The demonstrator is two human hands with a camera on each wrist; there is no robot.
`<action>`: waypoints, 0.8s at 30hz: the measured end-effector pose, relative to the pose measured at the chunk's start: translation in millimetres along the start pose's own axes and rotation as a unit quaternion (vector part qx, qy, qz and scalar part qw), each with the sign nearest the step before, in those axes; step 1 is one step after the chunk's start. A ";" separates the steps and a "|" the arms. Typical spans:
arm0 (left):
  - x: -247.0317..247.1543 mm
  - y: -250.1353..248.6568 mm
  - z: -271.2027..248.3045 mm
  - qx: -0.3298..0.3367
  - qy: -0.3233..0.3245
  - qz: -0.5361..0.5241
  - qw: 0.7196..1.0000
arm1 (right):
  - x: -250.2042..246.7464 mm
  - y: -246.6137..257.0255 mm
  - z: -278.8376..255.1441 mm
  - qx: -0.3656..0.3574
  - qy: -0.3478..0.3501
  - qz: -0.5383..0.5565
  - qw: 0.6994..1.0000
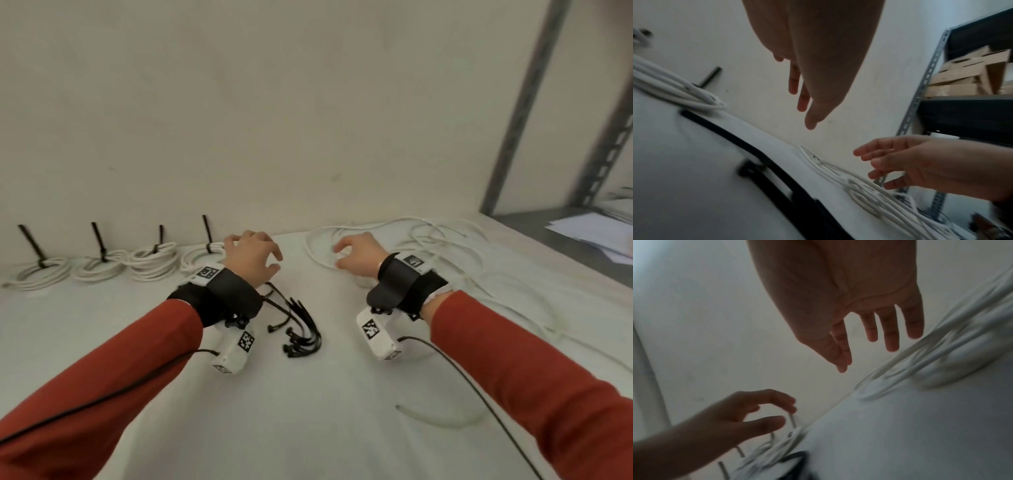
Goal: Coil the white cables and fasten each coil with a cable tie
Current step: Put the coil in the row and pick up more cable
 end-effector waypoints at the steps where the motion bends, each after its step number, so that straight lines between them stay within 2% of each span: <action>1: 4.1 -16.2 -1.0 0.020 0.003 -0.008 1.000 | -8.6 -20.8 -9.5 0.030 -0.002 -0.053 0.998; 4: 19.6 -61.1 -4.7 0.061 0.004 -0.042 0.997 | -24.5 -75.1 -35.8 0.102 0.028 -0.207 0.973; 7: 35.4 -98.1 -6.2 0.078 0.013 -0.064 0.995 | -23.8 -104.6 -50.8 0.088 0.064 -0.261 0.959; 12: 51.7 -138.1 -2.5 0.113 0.010 -0.126 0.986 | -31.6 -100.0 -58.3 0.023 -0.030 -0.221 0.975; 15: 47.5 -152.8 3.7 0.138 -0.008 -0.137 0.981 | -56.9 -80.3 -67.4 -0.060 -0.098 -0.044 0.992; 17: 26.3 -159.4 7.1 0.160 -0.058 -0.179 0.969 | -83.0 -65.6 -77.0 -0.116 -0.146 0.041 0.982; 19: -2.5 -161.4 9.5 0.196 -0.132 -0.237 0.942 | -106.3 -55.6 -85.3 -0.148 -0.185 0.047 0.970; 24: -84.5 -152.4 8.4 0.233 -0.269 -0.311 0.881 | -152.1 -46.2 -97.7 -0.168 -0.270 0.102 0.943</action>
Point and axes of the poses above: each hand's wrist, its own z-axis towards the middle knuckle, its own x-axis out of the palm, y = z × x, the point moved 5 cm from there along z, towards the middle knuckle, and after that the axes turned 12 degrees about -z, right-handed, at the moved point
